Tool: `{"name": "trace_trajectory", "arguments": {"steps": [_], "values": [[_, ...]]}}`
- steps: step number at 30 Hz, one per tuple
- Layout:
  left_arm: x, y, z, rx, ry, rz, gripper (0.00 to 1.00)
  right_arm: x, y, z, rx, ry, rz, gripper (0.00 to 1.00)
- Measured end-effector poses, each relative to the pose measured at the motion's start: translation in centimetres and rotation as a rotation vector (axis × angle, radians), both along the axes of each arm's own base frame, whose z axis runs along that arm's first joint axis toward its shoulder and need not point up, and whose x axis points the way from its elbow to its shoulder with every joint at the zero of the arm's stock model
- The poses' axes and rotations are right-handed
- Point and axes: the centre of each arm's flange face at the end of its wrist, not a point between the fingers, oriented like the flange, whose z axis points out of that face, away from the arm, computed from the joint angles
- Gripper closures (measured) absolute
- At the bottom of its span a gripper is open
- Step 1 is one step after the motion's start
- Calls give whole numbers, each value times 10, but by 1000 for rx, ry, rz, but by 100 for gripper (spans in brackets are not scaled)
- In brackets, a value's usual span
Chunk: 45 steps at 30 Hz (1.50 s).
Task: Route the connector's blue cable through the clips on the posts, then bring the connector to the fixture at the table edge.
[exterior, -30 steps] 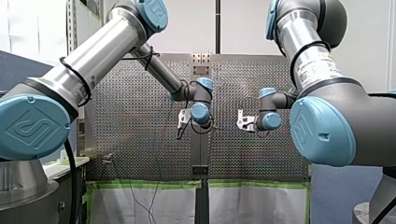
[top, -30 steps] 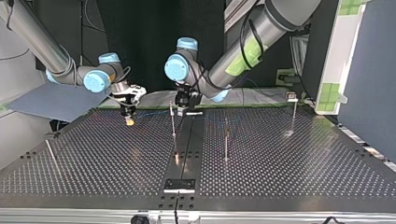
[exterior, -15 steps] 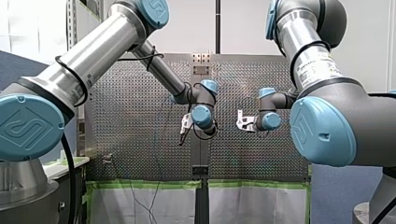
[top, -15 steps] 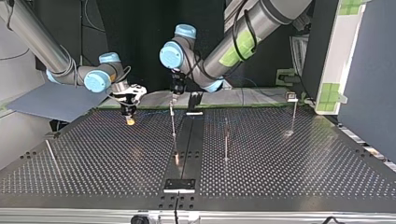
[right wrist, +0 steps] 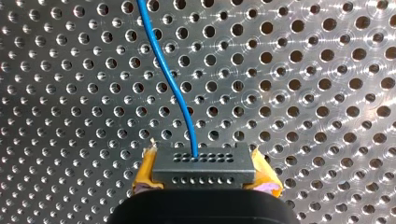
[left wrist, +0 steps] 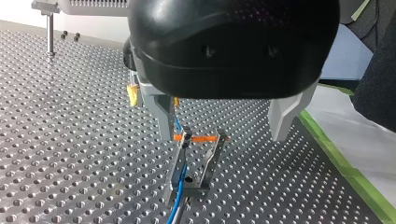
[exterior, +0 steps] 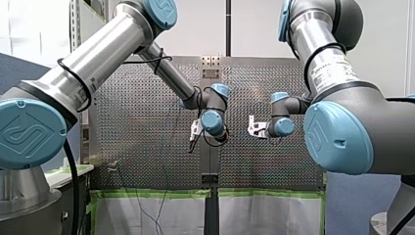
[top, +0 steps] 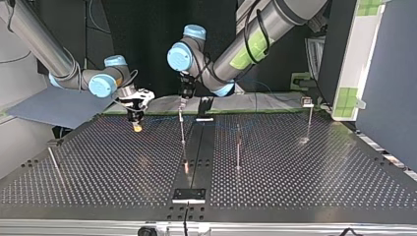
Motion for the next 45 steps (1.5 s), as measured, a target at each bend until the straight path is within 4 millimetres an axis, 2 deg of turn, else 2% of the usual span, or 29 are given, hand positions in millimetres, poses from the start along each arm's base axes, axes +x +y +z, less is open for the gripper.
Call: {"name": "trace_trajectory", "arguments": {"steps": [15, 29, 36, 45], "values": [[-1, -1, 0, 1, 3, 0, 1, 1, 2, -1, 8, 4, 2, 100], [-20, -6, 1, 18, 11, -1, 1, 1, 2, -1, 9, 4, 2, 100], [-29, 4, 16, -33, -10, 15, 1, 1, 2, -1, 9, 4, 2, 100], [-33, 28, 40, -112, -68, 93, 1, 0, 2, -1, 11, 5, 2, 100]]}}
